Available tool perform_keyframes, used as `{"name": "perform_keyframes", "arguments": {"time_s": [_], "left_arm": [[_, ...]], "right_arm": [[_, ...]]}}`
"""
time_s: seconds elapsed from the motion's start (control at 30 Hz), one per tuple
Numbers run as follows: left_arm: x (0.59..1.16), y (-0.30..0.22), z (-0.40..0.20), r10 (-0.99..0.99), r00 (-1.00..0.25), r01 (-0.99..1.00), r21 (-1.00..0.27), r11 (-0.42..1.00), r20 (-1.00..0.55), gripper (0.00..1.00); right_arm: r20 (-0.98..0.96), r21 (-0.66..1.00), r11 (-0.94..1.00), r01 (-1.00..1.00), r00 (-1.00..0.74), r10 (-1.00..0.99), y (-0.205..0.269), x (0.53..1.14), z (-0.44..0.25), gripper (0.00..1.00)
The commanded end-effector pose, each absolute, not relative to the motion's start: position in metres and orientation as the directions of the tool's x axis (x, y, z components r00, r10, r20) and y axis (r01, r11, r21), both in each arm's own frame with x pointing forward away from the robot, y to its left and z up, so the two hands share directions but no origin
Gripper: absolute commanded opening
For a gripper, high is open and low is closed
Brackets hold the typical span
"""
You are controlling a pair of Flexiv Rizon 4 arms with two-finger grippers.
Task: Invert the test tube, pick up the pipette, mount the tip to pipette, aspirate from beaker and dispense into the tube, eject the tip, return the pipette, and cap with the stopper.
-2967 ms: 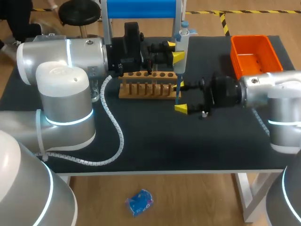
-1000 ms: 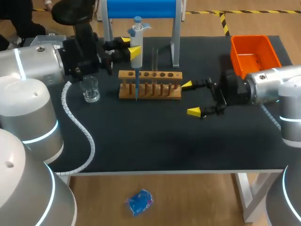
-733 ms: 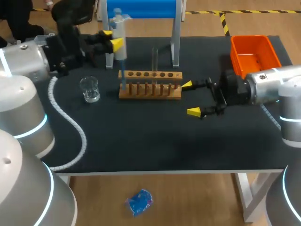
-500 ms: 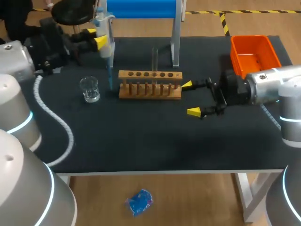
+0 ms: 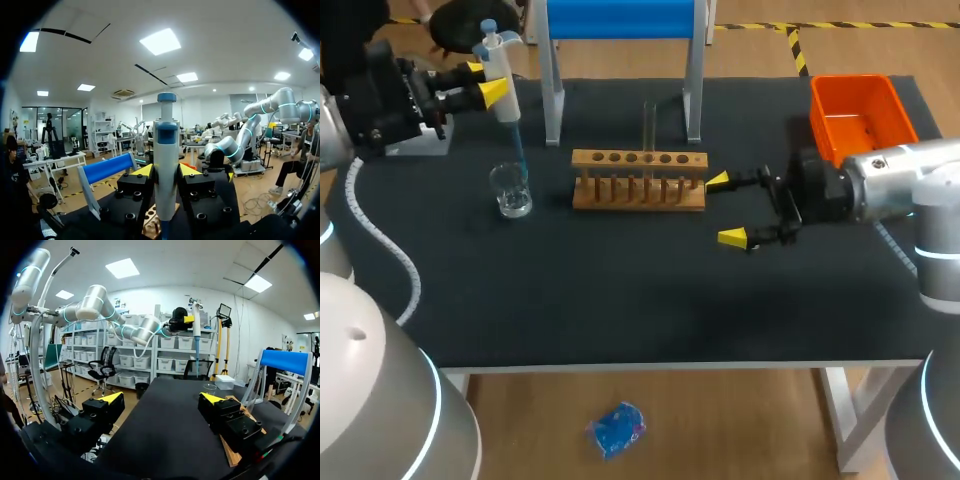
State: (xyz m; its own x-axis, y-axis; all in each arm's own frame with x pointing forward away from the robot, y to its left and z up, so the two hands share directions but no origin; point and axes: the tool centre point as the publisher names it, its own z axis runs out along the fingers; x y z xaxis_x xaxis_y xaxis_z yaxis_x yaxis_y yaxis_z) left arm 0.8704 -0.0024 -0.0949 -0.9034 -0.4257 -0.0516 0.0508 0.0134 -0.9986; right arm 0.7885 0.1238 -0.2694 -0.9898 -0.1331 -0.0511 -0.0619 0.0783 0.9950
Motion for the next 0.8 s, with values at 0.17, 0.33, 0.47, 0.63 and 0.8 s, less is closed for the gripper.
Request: {"name": "perform_keyframes", "arguments": {"time_s": [0.17,0.33,0.47,0.63,0.8], "left_arm": [[0.872,-0.002,-0.095,-0.421,-0.906,0.052,-0.999,0.014,-0.053,0.00],[0.876,0.001,-0.097,-0.431,-0.901,0.048,-0.999,0.016,-0.050,0.00],[0.890,0.007,-0.105,-0.442,-0.895,0.055,-0.999,0.005,-0.051,0.00],[0.904,0.013,-0.113,-0.443,-0.896,0.050,-0.999,0.000,-0.045,0.00],[0.917,0.023,-0.122,-0.453,-0.890,0.051,-0.999,0.015,-0.053,0.00]], "right_arm": [[-0.052,0.995,0.080,-0.063,-0.990,-0.134,0.123,0.788,-0.269,1.00],[-0.052,0.995,0.080,-0.063,-0.990,-0.134,0.123,0.788,-0.269,1.00],[-0.052,0.995,0.080,-0.063,-0.990,-0.134,0.123,0.788,-0.269,1.00],[-0.052,0.995,0.080,-0.063,-0.990,-0.134,0.123,0.788,-0.269,1.00],[-0.052,0.995,0.080,-0.063,-0.990,-0.134,0.123,0.788,-0.269,1.00]]}}
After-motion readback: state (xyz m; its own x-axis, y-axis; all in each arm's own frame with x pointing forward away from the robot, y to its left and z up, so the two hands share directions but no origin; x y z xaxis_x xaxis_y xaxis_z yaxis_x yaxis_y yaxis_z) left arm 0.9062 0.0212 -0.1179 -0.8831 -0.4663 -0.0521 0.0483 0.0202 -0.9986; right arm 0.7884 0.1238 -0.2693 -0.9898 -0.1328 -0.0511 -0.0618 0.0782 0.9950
